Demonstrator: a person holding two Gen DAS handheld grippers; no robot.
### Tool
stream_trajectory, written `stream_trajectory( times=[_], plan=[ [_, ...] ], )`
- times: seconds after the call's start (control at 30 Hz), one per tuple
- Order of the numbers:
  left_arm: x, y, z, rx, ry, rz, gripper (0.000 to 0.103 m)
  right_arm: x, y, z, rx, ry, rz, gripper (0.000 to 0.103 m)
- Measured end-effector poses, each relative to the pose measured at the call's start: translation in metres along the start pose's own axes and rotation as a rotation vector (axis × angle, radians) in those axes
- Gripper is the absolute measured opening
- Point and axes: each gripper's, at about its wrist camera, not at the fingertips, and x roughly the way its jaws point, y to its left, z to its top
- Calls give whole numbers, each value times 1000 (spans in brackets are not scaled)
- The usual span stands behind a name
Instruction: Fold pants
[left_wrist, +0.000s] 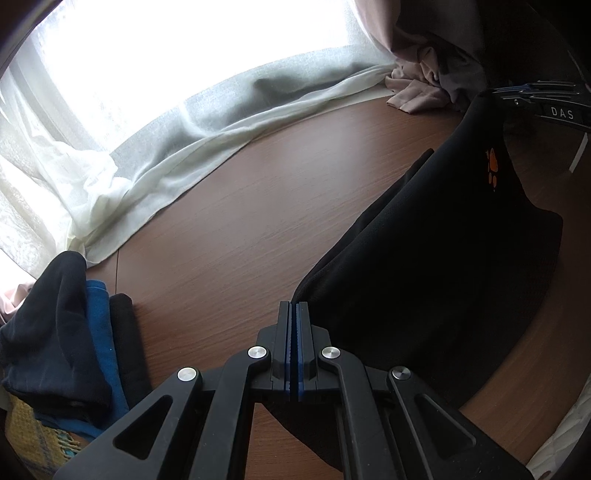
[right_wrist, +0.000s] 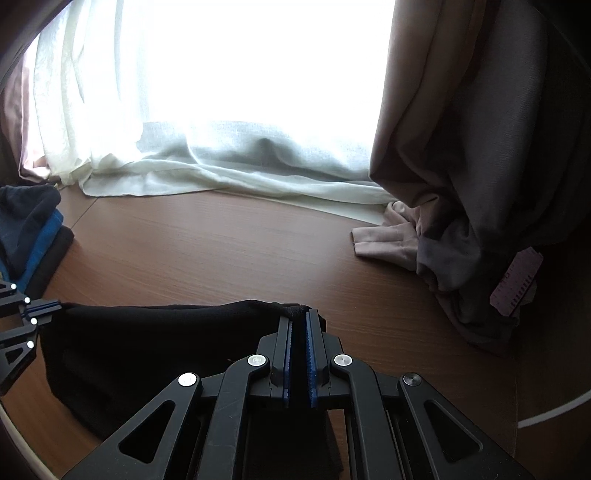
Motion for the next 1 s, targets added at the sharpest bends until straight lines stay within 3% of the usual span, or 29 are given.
stream_trajectory(
  times=[0.43,0.77,1.0],
  plan=[
    [51,2,7,-22,103,-22,5,82,0,4,11,113,40,7],
    [73,13,12,-45,128,-24,5,134,0,5,12,178,64,8],
    [80,17,12,-80,135,-23,7,154,2,9,38,157,85,9]
  ],
)
